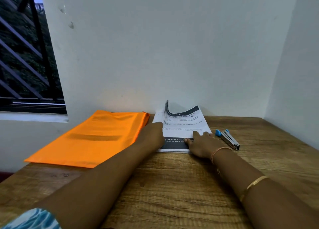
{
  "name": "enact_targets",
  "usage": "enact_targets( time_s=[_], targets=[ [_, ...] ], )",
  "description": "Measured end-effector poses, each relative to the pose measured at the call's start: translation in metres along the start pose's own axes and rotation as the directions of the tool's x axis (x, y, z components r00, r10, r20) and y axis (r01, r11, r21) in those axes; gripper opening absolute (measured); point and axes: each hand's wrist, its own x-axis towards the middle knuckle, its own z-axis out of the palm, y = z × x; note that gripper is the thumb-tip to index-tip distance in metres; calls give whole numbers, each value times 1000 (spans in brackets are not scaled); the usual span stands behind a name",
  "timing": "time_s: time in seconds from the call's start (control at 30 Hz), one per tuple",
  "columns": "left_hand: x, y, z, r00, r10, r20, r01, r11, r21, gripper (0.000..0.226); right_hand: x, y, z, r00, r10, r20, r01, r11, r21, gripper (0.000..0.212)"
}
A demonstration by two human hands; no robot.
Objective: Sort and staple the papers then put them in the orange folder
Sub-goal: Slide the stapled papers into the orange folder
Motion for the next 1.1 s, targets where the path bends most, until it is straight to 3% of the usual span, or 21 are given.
enact_targets(
  time_s=[0.23, 0.3, 0.37, 0.43, 0.5, 0.57, 0.73, 0.83, 0.9, 0.97, 1.03, 1.1],
  targets=[
    [-7, 10, 2, 999, 43, 2, -43, 997, -60, 53, 2, 0, 1, 1000, 4, 15, -3, 999, -44, 62],
    [-7, 10, 2, 999, 0, -34, -7, 978, -207, 57, 2, 1, 2, 1000, 1, 10, 0, 999, -49, 62],
    [-4, 9, 1, 988, -144, -53, 97, 851, -517, 57, 2, 1, 3, 1000, -2, 4, 2, 999, -49, 62],
    [-2, 9, -2, 949, -308, 69, 253, 612, -749, 47, 2, 1, 3, 1000, -3, 6, 3, 999, -46, 63],
    [-2, 10, -5, 900, -357, 251, 384, 373, -845, 37, 2, 0, 3, 1000, -4, 4, 4, 999, -49, 63],
    [-3, 12, -4, 885, -350, 308, 413, 281, -866, 34, 2, 0, 3, 1000, -5, 1, 5, 999, -45, 62],
    [-3, 13, -8, 944, -327, 40, 227, 559, -797, 25, 5, 2, 0, 997, -39, -68, 44, 996, 73, 63],
    [0, 10, -9, 949, -313, -41, 147, 553, -820, 29, 13, 10, -5, 961, -43, -274, 117, 959, 260, 67],
    [0, 10, -11, 939, -338, -54, 122, 478, -870, 31, 16, 18, -10, 912, 13, -409, 210, 843, 496, 71],
    [0, 11, -13, 938, -337, -82, 73, 424, -903, 29, 16, 25, -18, 868, 144, -474, 292, 624, 725, 74],
    [1, 11, -14, 942, -320, -106, 27, 384, -923, 27, 14, 30, -25, 901, 253, -352, 242, 378, 893, 76],
    [1, 10, -14, 949, -292, -119, -4, 367, -930, 25, 18, 37, -31, 944, 262, -202, 168, 145, 975, 59]
  ],
)
